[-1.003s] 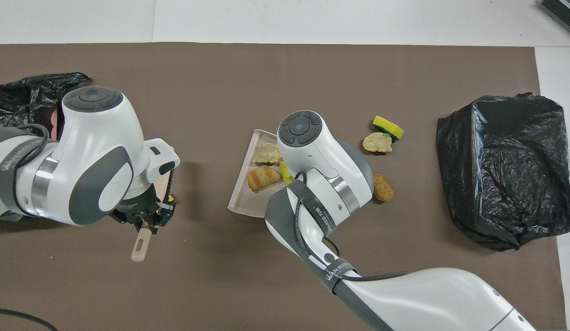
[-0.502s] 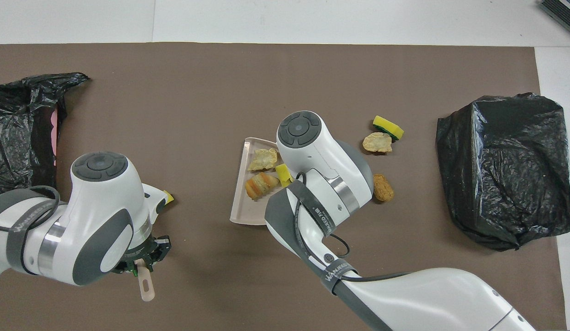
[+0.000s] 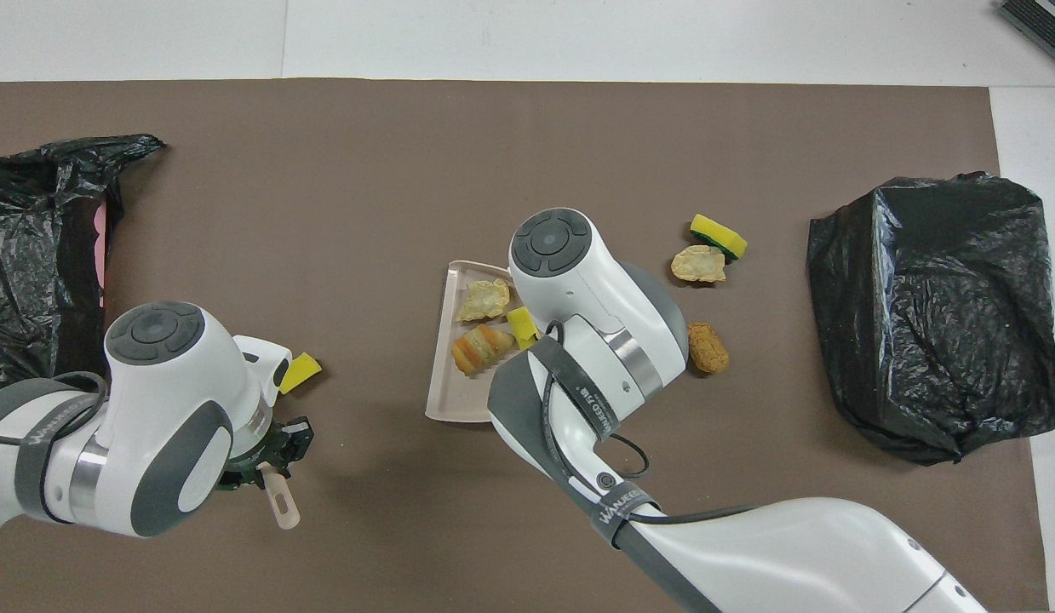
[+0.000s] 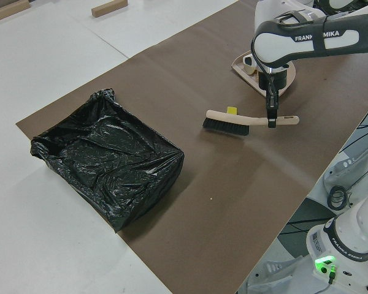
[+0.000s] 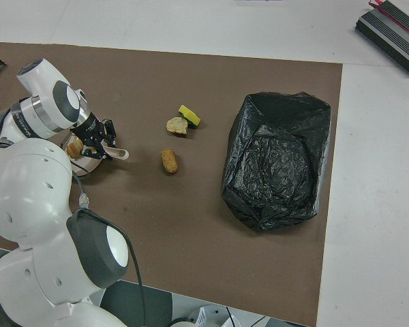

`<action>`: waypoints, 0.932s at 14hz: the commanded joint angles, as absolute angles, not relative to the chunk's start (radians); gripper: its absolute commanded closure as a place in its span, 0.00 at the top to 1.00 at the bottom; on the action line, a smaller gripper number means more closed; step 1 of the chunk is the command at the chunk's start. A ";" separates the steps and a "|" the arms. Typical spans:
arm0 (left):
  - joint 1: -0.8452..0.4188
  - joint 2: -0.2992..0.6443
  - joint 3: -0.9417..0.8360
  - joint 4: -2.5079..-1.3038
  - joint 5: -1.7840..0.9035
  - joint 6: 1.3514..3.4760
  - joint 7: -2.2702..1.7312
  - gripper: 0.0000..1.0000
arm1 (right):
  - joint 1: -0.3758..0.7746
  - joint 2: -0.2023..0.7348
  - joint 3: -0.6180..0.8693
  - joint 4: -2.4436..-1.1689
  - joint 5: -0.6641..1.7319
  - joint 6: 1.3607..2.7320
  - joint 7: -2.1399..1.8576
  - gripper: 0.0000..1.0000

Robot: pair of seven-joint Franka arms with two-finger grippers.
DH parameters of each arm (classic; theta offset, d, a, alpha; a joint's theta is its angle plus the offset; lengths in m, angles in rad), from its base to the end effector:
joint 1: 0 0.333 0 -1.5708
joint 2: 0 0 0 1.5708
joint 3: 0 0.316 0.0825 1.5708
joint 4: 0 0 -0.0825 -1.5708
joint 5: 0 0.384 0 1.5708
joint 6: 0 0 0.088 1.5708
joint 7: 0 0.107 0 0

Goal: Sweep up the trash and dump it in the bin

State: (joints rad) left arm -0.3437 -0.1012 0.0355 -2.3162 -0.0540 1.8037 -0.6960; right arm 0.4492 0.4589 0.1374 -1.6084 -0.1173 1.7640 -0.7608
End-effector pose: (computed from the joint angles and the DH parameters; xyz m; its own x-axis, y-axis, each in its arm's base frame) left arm 0.4224 -0.1392 0.3579 0.8471 0.4108 -0.3371 0.3531 -0.9092 -0.2207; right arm 0.5465 0.3392 0.3433 0.1607 0.9567 -0.2426 0.9634 -0.2055 -0.1721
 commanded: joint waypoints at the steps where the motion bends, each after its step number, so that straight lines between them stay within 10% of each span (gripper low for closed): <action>1: -0.342 -0.057 0.031 -2.329 -0.089 1.909 -0.603 0.00 | 0.449 0.430 0.144 -1.635 -0.137 1.766 -0.769 0.00; 13: -0.627 -0.051 0.026 -2.274 -0.235 1.914 -0.319 0.00 | 0.448 0.431 0.144 -1.632 -0.137 1.761 -0.753 0.00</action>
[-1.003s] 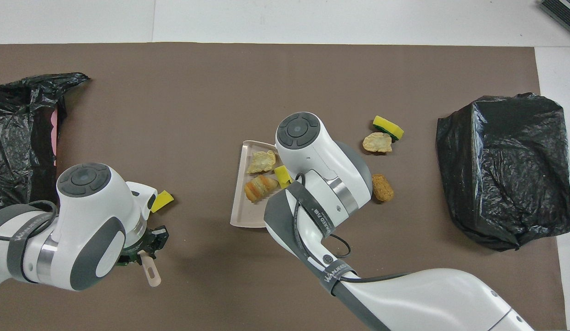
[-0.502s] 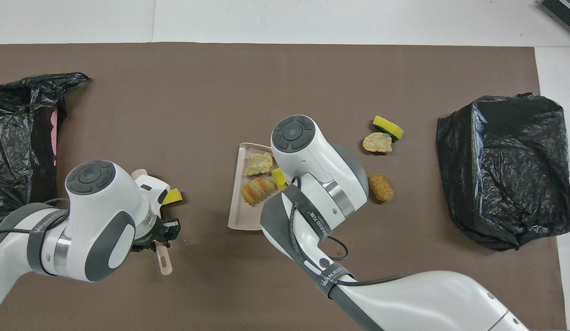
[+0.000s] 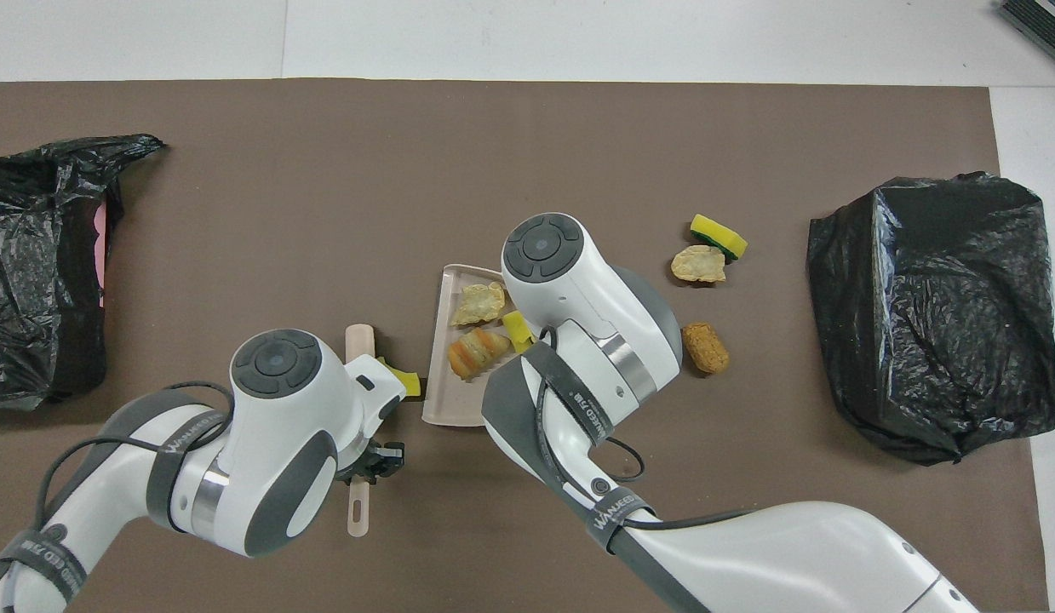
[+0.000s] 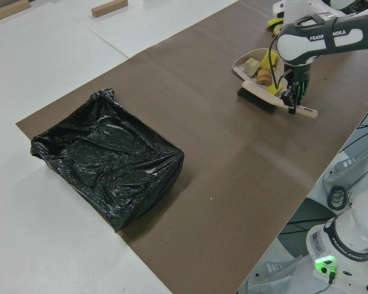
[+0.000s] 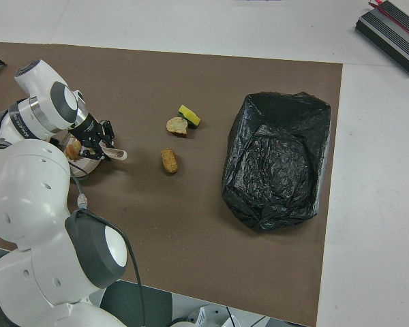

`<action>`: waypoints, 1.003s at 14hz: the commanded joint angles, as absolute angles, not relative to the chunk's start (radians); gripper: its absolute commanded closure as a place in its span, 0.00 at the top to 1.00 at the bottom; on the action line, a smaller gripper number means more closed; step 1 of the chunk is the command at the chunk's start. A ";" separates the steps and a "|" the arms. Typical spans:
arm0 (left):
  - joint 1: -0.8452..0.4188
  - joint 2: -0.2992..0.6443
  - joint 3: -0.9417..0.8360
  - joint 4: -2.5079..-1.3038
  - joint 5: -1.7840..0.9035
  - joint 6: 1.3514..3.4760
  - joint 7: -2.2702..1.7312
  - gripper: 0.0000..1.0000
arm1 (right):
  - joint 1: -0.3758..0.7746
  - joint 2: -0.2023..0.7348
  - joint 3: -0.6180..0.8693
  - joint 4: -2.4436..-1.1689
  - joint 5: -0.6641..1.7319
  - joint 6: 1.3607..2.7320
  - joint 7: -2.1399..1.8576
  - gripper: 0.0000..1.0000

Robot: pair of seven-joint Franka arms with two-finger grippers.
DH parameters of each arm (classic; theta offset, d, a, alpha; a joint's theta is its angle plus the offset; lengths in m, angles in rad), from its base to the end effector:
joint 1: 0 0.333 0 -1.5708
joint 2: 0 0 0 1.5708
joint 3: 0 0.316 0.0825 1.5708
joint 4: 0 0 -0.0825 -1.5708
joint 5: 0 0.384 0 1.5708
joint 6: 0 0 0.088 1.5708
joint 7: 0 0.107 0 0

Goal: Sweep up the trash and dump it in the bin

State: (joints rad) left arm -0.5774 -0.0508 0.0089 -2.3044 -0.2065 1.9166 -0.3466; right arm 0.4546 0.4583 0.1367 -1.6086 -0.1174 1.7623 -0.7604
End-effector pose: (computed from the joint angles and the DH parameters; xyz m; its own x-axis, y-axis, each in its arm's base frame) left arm 0.3840 -0.2625 0.3456 0.9215 -0.1168 -0.3705 -0.1115 -0.9931 0.0358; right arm 0.5447 0.3417 0.3435 0.1564 0.9571 -0.2439 0.9642 -0.2015 -0.1725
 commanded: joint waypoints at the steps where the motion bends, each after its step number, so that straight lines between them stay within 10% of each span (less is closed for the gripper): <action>1: -0.629 -0.042 0.026 -2.245 -0.236 1.910 -0.321 0.00 | 0.448 0.431 0.144 -1.632 -0.137 1.761 -0.749 0.00; 14: -0.526 -0.104 0.028 -2.175 -0.146 1.723 -0.509 0.00 | 0.359 0.339 0.143 -1.629 -0.088 1.763 -0.658 0.00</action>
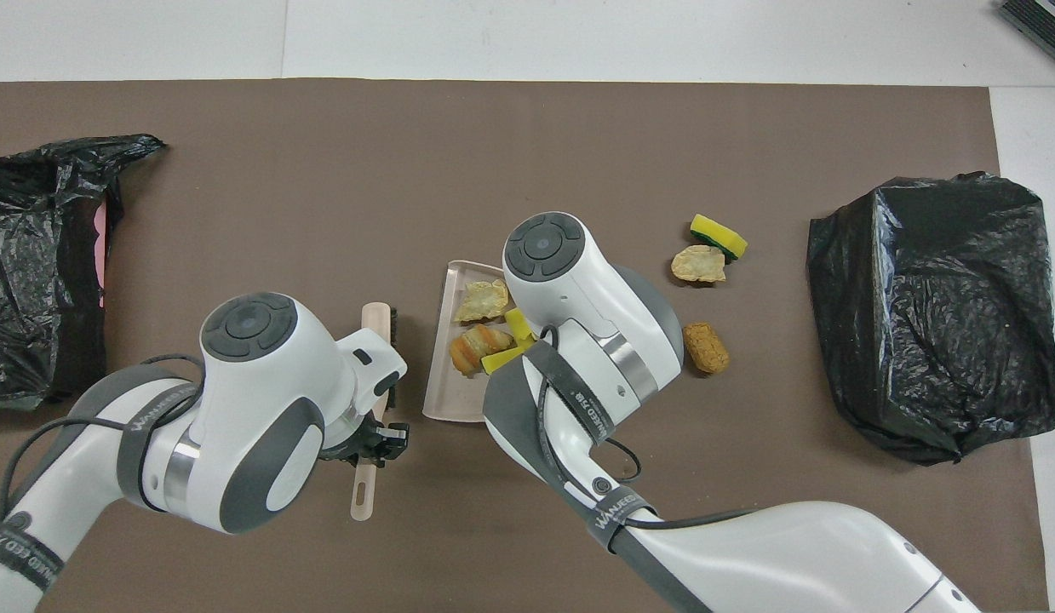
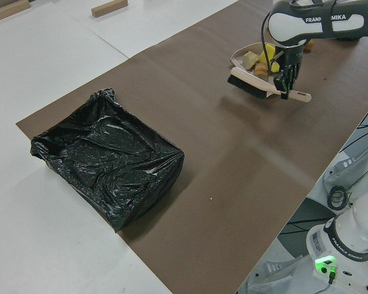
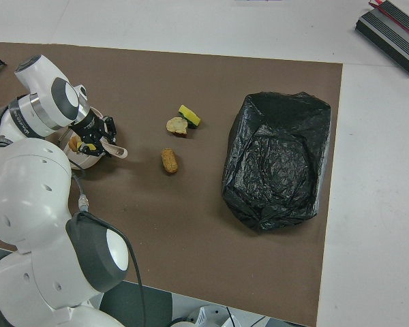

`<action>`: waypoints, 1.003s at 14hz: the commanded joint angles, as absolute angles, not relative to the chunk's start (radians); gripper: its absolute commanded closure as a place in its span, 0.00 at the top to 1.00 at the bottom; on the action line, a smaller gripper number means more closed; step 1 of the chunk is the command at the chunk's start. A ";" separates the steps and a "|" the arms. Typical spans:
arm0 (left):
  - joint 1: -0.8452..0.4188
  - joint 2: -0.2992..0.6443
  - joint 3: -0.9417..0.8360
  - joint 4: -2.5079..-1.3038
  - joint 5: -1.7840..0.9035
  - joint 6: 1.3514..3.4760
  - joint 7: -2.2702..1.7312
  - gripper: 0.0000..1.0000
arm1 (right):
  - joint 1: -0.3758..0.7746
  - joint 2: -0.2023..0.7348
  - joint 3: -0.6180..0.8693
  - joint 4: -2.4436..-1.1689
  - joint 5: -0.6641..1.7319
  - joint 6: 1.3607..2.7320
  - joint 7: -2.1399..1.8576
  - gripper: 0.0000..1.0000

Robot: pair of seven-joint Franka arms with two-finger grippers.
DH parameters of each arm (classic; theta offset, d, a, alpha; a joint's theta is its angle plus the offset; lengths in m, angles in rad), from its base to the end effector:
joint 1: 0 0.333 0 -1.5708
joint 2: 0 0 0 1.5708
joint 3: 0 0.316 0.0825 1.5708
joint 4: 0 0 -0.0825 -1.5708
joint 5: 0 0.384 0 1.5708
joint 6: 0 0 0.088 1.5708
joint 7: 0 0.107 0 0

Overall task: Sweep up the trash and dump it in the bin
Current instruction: 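Carry the dustpan to the black bag and tip it with the right gripper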

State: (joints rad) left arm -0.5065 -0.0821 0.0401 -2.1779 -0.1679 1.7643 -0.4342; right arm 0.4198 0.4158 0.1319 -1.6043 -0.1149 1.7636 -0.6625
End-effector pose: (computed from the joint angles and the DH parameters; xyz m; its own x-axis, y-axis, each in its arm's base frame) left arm 0.4213 -0.2284 0.4049 0.9327 0.0260 -0.3597 0.0264 -0.9996 -0.0039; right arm 0.5575 0.3204 0.3724 0.2979 0.9269 -0.2283 0.9373 -0.3294 -0.1141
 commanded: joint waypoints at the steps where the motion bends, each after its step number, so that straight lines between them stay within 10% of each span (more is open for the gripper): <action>1: -0.528 -0.107 0.015 -2.172 -0.146 1.717 -0.531 0.00 | 0.335 0.310 0.143 -1.631 -0.078 1.761 -0.661 0.00; 14: -1.000 -0.141 -0.031 -2.311 -0.281 1.981 -0.876 0.00 | -0.348 0.186 0.127 -1.611 -0.126 1.683 -1.286 0.00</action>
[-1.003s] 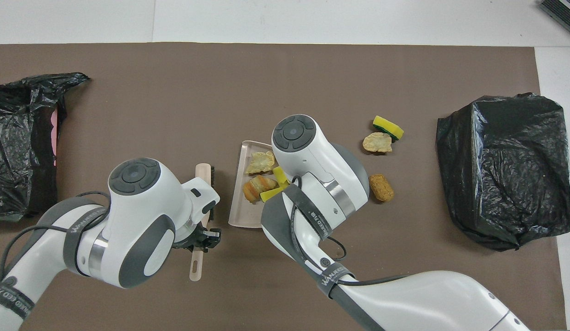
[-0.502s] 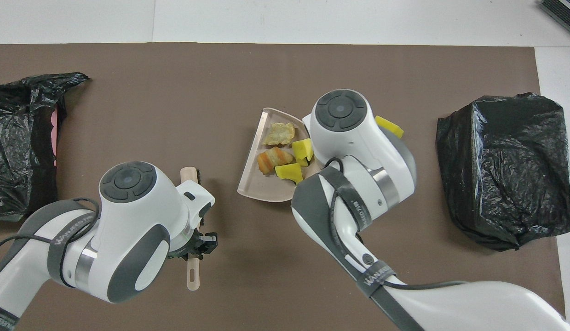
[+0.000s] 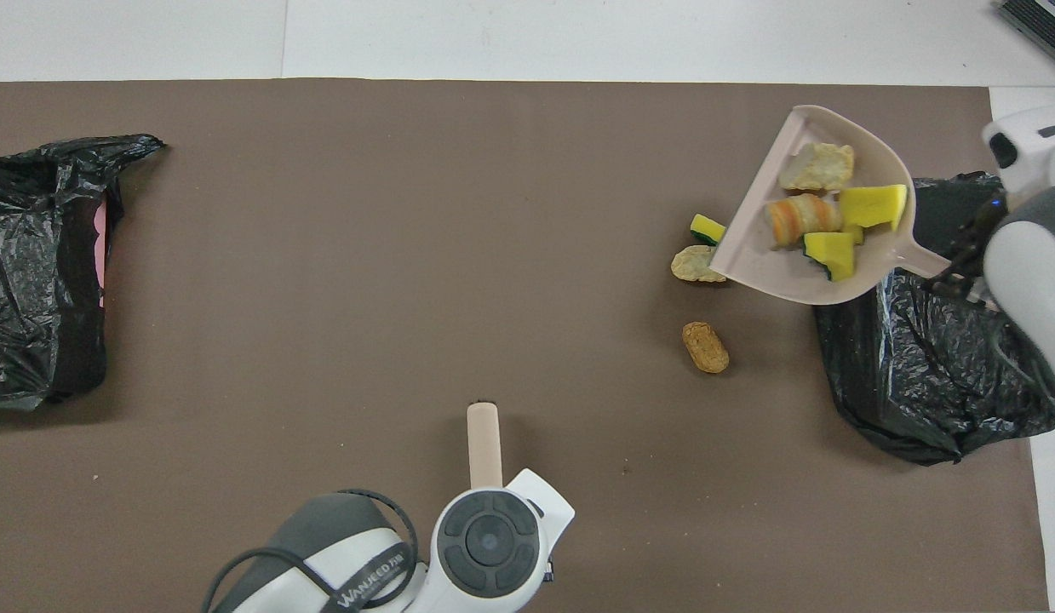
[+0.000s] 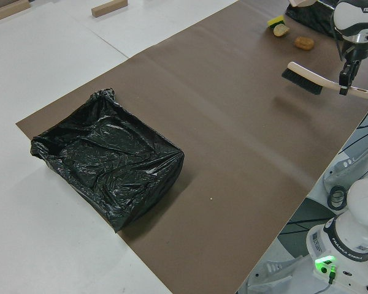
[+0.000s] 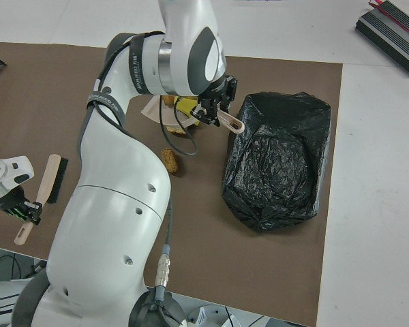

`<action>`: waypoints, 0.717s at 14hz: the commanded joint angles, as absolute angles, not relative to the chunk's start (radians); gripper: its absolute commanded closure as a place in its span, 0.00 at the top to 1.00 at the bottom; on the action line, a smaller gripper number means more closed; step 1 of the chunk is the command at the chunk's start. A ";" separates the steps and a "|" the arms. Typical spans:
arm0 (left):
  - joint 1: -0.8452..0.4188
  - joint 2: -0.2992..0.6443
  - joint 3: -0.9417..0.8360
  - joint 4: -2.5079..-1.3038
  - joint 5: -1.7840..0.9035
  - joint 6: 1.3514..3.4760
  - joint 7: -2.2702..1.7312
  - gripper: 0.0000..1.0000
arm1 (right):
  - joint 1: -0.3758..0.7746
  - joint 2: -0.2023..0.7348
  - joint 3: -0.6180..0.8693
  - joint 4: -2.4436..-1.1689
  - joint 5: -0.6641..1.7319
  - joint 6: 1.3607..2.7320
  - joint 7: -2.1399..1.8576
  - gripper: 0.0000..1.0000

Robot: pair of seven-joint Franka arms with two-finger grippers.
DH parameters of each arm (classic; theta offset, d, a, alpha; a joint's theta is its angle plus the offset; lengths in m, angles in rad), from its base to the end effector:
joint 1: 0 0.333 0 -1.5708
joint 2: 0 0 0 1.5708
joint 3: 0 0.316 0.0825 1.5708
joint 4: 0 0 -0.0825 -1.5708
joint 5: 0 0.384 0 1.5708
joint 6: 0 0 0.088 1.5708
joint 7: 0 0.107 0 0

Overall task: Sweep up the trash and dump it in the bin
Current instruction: 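Carry the dustpan to the black bag and tip it with the right gripper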

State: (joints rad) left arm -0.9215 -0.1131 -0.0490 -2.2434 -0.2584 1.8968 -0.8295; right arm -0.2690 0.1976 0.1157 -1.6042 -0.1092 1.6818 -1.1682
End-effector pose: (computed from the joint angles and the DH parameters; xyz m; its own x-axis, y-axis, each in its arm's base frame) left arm 0.2542 -0.4049 0.3998 0.9479 -0.0210 -0.3179 -0.0337 -0.9988 -0.0345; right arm 0.6005 -0.1087 0.5033 0.5046 0.8545 -0.1234 0.8537 -0.5152 -0.0765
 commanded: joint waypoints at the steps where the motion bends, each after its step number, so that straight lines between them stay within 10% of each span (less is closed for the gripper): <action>1: -1.029 -0.141 -0.032 -2.338 -0.285 2.050 -0.914 0.00 | -0.392 0.186 0.123 -1.609 -0.202 1.698 -1.363 0.00; 10: -1.115 -0.179 -0.032 -2.457 -0.377 2.131 -0.957 0.00 | -0.442 0.193 0.126 -1.655 -0.739 1.859 -1.649 0.00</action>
State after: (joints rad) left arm -1.0906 -0.1450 -0.0493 -2.4084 -0.3540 2.0882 -0.9498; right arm -0.4720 0.1996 0.1204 -1.6188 -0.6324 1.8200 -1.5932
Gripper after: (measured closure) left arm 0.727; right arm 0.678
